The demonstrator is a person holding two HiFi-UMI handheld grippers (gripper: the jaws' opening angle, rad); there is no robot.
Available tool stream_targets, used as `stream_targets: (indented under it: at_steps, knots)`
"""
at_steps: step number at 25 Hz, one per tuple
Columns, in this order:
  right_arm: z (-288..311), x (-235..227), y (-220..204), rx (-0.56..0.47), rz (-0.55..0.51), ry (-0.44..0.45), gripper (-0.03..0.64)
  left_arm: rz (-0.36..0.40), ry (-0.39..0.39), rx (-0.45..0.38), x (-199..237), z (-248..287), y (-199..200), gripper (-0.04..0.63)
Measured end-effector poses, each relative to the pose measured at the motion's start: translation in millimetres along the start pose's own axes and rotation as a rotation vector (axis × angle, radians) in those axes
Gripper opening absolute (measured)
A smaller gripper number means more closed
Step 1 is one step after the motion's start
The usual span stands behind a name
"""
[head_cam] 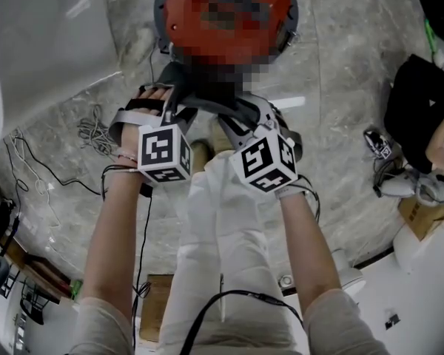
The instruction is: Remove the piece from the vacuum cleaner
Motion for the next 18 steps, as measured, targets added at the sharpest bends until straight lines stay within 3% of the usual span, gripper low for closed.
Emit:
stream_targets:
  at_steps: [3, 5, 7, 13, 18]
  knots:
    - [-1, 2, -4, 0.006, -0.017, -0.021, 0.198, 0.011, 0.039, -0.023, 0, -2, 9, 0.24]
    - [-6, 1, -6, -0.015, -0.002, -0.039, 0.162, 0.017, 0.079, -0.025, 2, -5, 11, 0.231]
    - [-9, 1, -7, -0.038, 0.007, -0.054, 0.135, 0.002, 0.103, -0.026, 3, -7, 9, 0.179]
    - [-12, 0, -6, -0.051, -0.037, -0.084, 0.08, -0.043, 0.108, -0.029, 0, -11, 6, 0.056]
    - [-12, 4, -9, -0.059, -0.029, -0.092, 0.063, -0.128, 0.094, -0.039, -5, -11, 4, 0.048]
Point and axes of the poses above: the fingertips, and each gripper's own axes: z forward along the fingers, x to its left, y out of its top, the point moved 3 cm from there along -z, backward along the fingers, and after that the axes turned 15 degrees about z, right-handed, at the moved point
